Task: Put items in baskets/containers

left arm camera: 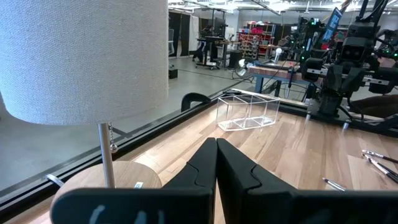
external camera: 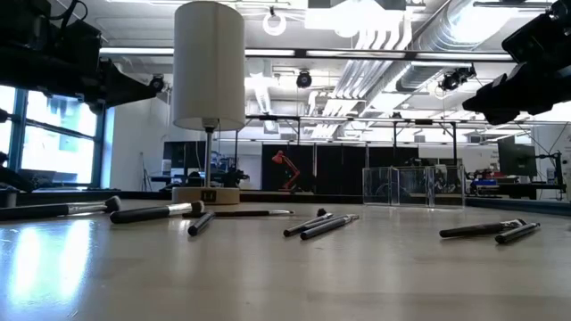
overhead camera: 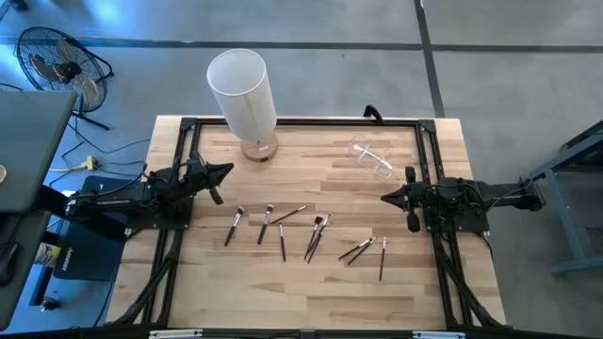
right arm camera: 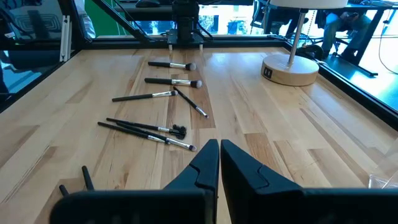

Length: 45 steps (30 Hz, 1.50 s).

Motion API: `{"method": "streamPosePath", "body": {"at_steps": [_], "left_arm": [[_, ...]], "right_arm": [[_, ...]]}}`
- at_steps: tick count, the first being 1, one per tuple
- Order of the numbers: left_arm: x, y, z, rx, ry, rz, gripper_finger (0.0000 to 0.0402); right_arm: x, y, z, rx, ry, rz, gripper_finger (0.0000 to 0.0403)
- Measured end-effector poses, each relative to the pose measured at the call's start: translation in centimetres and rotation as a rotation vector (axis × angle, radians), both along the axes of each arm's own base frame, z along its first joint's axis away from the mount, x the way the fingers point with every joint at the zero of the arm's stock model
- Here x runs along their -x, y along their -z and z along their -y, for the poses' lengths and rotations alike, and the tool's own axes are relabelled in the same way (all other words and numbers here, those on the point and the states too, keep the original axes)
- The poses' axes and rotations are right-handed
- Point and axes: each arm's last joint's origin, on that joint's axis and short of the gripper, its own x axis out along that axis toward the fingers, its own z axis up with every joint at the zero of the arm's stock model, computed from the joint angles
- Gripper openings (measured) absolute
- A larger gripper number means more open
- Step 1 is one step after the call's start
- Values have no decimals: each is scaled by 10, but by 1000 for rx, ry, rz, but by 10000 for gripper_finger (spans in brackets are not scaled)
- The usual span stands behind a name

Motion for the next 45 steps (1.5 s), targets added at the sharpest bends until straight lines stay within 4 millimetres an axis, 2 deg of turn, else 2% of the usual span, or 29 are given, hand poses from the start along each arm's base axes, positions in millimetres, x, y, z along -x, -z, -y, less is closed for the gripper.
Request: {"method": "streamPosePath", "body": {"at_steps": [5,9,13,21,27,31,35,40,45], "left_arm": [[-1,0,1,-2,46,0,1],[-2,-1,4,-9,158,5,1],[-2,-12,6,-50,225,-5,1],[-7,-48,4,-107,163,-86,1],[-25,-87,0,-68,89,-245,1],[-42,-112,-2,3,61,-392,1],[-54,-126,-3,160,41,-575,1],[-64,-119,-4,409,-76,-783,1],[-67,-95,-3,606,-219,-975,1]], "right_arm": [[0,0,0,0,0,-1,12],[0,0,0,0,0,0,12],[0,0,0,0,0,0,12],[0,0,0,0,0,0,12],[0,0,0,0,0,0,12],[0,0,0,0,0,0,12],[0,0,0,0,0,0,12],[0,0,0,0,0,0,12],[0,0,0,0,0,0,12]]}}
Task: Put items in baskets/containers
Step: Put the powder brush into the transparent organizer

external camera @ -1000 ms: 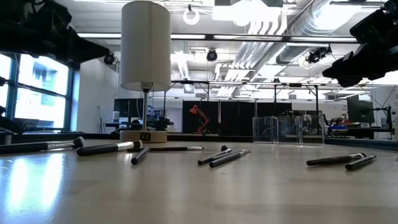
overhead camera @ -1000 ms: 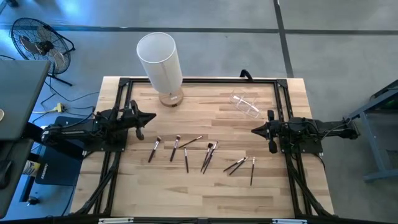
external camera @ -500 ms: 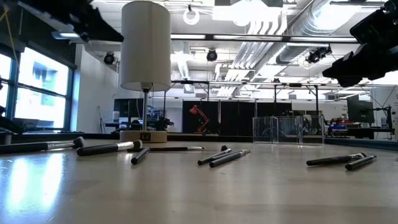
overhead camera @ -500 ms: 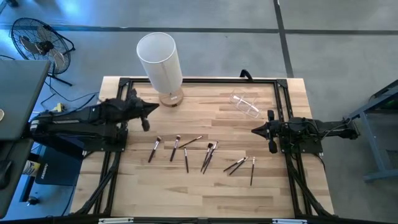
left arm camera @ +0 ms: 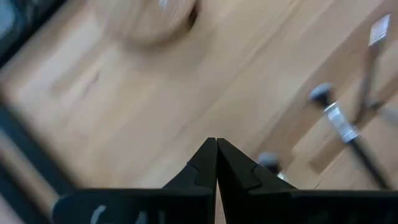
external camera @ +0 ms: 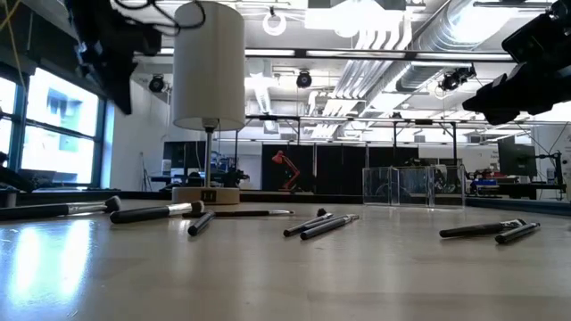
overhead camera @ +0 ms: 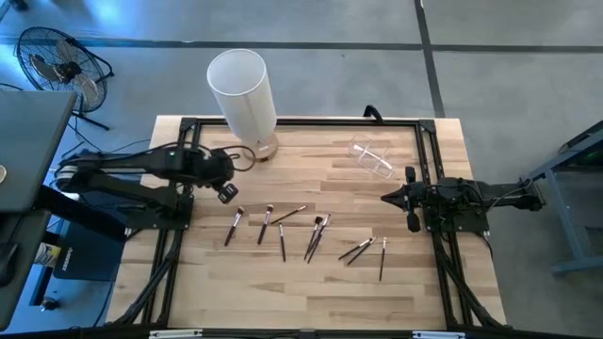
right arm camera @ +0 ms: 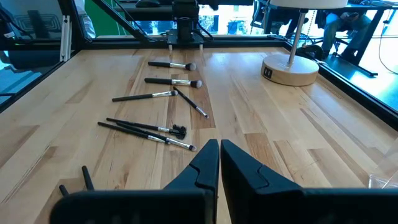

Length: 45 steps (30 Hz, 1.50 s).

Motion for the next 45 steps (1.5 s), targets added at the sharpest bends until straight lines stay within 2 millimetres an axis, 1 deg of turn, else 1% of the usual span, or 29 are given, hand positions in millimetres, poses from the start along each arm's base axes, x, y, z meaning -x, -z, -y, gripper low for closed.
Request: {"method": "streamPosePath", "body": {"at_steps": [2,4,9,14,18,21,23,39,41,45], "left_arm": [[-4,8,1,51,-20,-63,2],[-11,13,1,104,-9,-84,10],[-25,26,3,189,12,-138,60],[-37,42,2,223,12,-207,111],[-46,66,4,325,59,-176,135],[-47,81,5,347,72,-163,142],[-44,88,5,349,60,-170,142],[-45,112,5,342,-25,-32,143],[-44,114,5,348,-40,-33,143],[-45,126,5,373,-65,-103,143]], "right_arm": [[0,0,0,0,0,0,12],[0,0,0,0,0,0,12],[0,0,0,0,0,0,12],[0,0,0,0,0,0,12],[0,0,0,0,0,0,12],[0,0,0,0,0,0,12],[0,0,0,0,0,0,12],[0,0,0,0,0,0,12],[0,0,0,0,0,0,12],[0,0,0,0,0,0,12]]}}
